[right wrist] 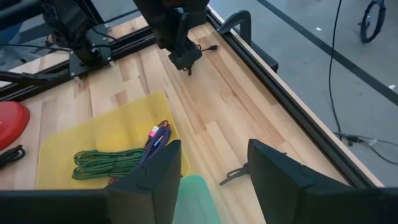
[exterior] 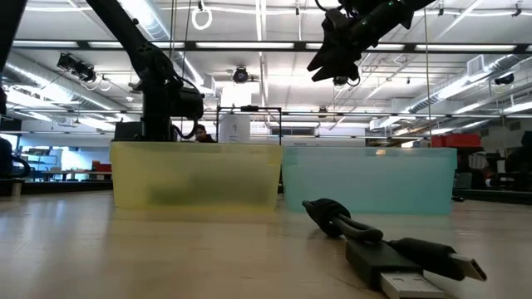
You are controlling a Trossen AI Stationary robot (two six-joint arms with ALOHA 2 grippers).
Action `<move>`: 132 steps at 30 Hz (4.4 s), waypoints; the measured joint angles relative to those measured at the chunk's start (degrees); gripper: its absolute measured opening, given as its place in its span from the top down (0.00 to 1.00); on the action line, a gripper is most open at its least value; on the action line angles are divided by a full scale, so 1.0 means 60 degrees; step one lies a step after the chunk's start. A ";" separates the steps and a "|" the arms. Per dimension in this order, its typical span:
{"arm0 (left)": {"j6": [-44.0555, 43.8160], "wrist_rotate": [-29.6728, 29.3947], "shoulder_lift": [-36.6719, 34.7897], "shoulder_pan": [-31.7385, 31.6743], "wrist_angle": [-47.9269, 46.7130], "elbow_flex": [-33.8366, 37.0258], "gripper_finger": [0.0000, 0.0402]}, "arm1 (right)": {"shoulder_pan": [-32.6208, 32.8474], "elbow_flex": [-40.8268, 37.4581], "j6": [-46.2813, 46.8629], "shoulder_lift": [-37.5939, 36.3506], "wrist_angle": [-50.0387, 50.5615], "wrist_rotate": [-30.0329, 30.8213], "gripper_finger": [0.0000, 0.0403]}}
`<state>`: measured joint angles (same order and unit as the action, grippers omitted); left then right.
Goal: Pick & Place USB Port
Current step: Put the black charger cable into the green bin
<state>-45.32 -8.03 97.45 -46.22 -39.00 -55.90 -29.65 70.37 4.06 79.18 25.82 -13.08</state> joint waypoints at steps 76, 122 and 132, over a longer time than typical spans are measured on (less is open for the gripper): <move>-0.5191 0.6038 0.0997 0.6251 1.0441 -0.1552 0.99 | -0.2739 0.0004 0.0596 0.0007 -0.0368 0.0655 0.54; -0.3863 0.6059 0.0991 0.3798 1.0128 -0.1552 0.59 | -0.2733 0.0004 0.0700 0.0007 -0.0058 0.0598 0.54; -0.1802 0.6359 0.0988 0.1951 0.6971 -0.1556 0.59 | -0.2732 0.0004 0.0788 0.0007 -0.0062 0.0601 0.54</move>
<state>-56.14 30.12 103.37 -34.51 2.82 -65.23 -46.04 70.39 8.79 79.22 25.45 -9.47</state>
